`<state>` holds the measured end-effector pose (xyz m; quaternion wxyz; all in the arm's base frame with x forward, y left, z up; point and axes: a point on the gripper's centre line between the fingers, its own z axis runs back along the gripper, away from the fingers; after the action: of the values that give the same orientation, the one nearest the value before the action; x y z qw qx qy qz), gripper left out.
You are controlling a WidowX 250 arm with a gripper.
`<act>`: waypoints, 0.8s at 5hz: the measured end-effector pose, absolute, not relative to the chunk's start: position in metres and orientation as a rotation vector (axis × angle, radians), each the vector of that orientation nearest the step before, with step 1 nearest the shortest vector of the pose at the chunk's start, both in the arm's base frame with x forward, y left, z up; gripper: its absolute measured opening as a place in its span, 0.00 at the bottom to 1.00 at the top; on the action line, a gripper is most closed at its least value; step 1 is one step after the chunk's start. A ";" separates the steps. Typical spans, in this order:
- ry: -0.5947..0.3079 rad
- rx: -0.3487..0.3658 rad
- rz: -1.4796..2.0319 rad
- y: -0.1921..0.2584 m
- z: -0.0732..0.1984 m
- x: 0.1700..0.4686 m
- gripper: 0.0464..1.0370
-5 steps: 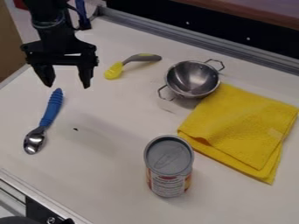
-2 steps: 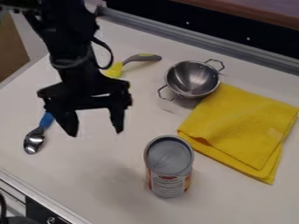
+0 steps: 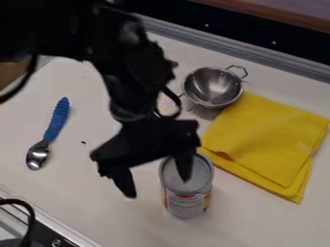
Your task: Move the can to the center left side of the table
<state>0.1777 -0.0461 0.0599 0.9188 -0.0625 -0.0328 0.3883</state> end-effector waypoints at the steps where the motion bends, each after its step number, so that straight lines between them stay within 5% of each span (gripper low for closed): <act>1: -0.043 -0.129 0.808 -0.068 0.043 0.182 0.96; 4: -0.001 -0.078 0.912 -0.081 0.015 0.214 0.96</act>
<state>0.2135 -0.0812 0.0150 0.8970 -0.0377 -0.0005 0.4404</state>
